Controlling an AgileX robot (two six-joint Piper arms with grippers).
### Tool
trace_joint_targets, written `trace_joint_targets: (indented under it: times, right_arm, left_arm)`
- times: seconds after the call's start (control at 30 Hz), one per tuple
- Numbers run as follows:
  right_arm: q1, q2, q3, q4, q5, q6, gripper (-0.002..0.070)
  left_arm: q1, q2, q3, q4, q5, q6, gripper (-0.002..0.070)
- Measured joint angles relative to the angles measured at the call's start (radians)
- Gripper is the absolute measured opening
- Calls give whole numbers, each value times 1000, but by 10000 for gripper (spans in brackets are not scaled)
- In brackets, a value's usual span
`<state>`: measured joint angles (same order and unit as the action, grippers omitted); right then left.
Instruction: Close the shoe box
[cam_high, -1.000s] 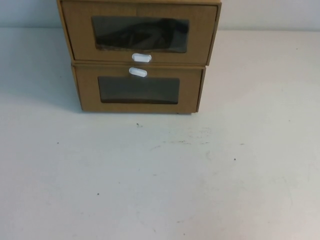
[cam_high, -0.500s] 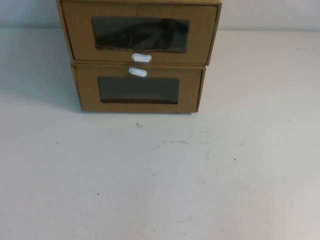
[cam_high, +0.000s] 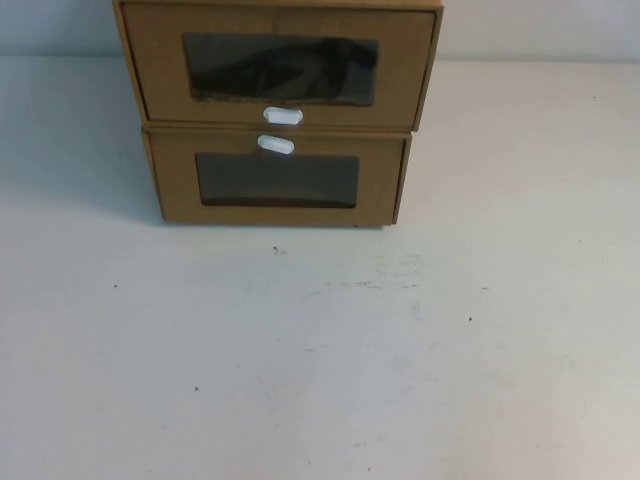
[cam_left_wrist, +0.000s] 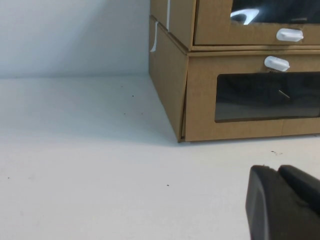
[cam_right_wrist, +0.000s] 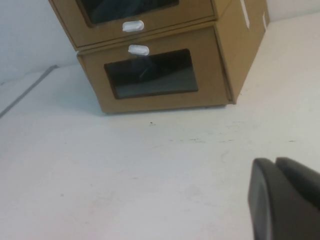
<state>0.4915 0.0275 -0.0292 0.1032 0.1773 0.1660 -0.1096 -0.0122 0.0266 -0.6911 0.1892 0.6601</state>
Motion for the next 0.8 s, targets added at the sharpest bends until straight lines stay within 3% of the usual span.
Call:
trace_joint_targets:
  times: [0.13,0.43,0.8]
  right_arm:
    - [-27,-2,7,-155,14,0,-11]
    - [-353,-34,56,-211,-30,0,-12]
    - [-378,-35,56,-211,-21,0,-13]
  left_arm:
    - [0,0,0,0,0,0,-3]
    - [0,0,0,0,0,0,-3]
    - [0,0,0,0,2,0,-3]
